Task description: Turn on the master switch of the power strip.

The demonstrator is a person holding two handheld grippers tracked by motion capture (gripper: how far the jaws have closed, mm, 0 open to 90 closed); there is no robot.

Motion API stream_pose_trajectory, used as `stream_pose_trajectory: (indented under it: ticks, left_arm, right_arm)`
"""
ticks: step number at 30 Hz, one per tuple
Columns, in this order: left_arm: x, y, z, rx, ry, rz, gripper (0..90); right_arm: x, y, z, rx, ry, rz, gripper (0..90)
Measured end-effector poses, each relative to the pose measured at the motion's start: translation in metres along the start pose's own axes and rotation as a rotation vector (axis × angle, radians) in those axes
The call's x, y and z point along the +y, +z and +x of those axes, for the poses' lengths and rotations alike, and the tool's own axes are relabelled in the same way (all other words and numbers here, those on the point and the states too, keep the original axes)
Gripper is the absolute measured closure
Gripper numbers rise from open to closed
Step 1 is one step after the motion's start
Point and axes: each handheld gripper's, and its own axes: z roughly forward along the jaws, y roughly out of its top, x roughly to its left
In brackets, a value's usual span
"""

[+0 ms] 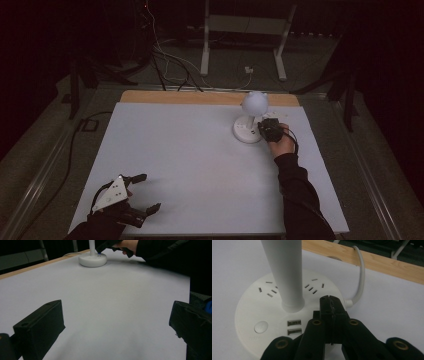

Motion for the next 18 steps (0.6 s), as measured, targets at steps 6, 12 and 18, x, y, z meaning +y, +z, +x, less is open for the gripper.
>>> stream_pose_trajectory:
  ticks: [6,12,18]
  left_arm:
    - [0.0003,-0.0004,-0.0005,-0.001,0.002,-0.003,0.3]
    - [0.0005,-0.0011,0.0,0.001,0.0,-0.009,0.2]
    - [0.0004,-0.0008,0.0008,0.003,-0.003,-0.009,0.2]
  right_arm:
    - [-0.0035,0.0011,-0.0003,0.0,0.039,-0.011,90.0]
    - [-0.0054,0.0007,-0.0006,0.003,0.042,-0.029,90.0]
    - [-0.0055,-0.0055,-0.0057,0.033,0.095,-0.058,90.0]
